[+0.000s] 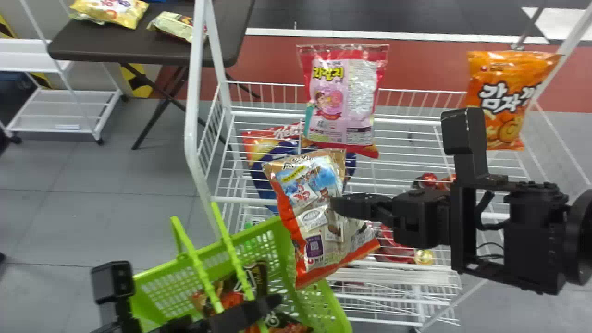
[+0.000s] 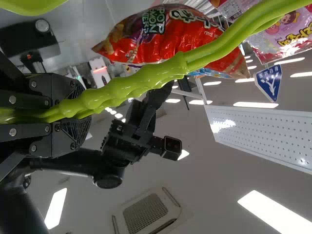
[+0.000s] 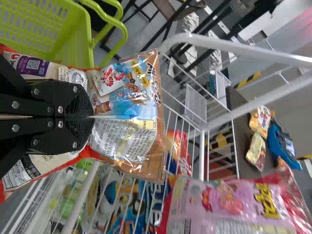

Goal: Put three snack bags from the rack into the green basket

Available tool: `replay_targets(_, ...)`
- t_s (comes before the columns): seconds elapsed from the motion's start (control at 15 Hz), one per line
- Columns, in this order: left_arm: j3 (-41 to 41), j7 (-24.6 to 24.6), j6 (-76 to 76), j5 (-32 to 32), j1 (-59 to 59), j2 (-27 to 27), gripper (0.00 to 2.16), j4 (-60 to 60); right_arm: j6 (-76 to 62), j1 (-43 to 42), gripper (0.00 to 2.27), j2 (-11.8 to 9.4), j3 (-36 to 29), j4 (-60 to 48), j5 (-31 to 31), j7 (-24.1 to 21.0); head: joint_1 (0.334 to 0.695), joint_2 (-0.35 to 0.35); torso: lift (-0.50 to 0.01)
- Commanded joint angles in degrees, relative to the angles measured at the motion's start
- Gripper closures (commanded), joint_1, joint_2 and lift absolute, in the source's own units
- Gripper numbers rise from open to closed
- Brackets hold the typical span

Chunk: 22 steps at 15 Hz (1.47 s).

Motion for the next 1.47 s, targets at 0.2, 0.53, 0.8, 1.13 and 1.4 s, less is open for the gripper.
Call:
replay_targets(0.2, -0.3, -0.1, 0.0, 0.3, 0.4, -0.1, 2.15, -1.7, -0.1, -0.5, 2.25, 2.5, 6.0, 1.9, 1.9, -0.4, 0.695, 0.116, 0.0)
replay_targets(0.53, -1.0, -0.1, -0.4, 0.9, 0.4, -0.1, 2.15, -2.1, -2.6, -0.1, 2.25, 5.4, 10.7, 6.3, 2.1, -1.2, 0.695, 0.189, 0.0)
replay_targets(0.8, -0.7, -0.3, -0.9, 1.9, 0.4, -0.1, 2.15, -2.1, -3.1, 0.8, 2.25, 5.7, 13.2, 8.7, 2.1, -1.3, 0.695, 0.238, 0.0)
replay_targets(1.13, 0.1, -0.2, -1.4, 2.9, 0.4, -0.1, 2.15, -2.3, -2.3, 2.4, 2.25, 5.2, 14.9, 9.9, 1.7, -1.7, 0.695, 0.292, 0.0)
replay_targets(1.4, 0.2, -0.2, -1.4, 3.1, 0.4, -0.1, 2.15, -2.5, -4.7, 2.3, 1.29, 5.1, 16.0, 12.3, 2.5, -1.2, 0.695, 0.311, 0.0)
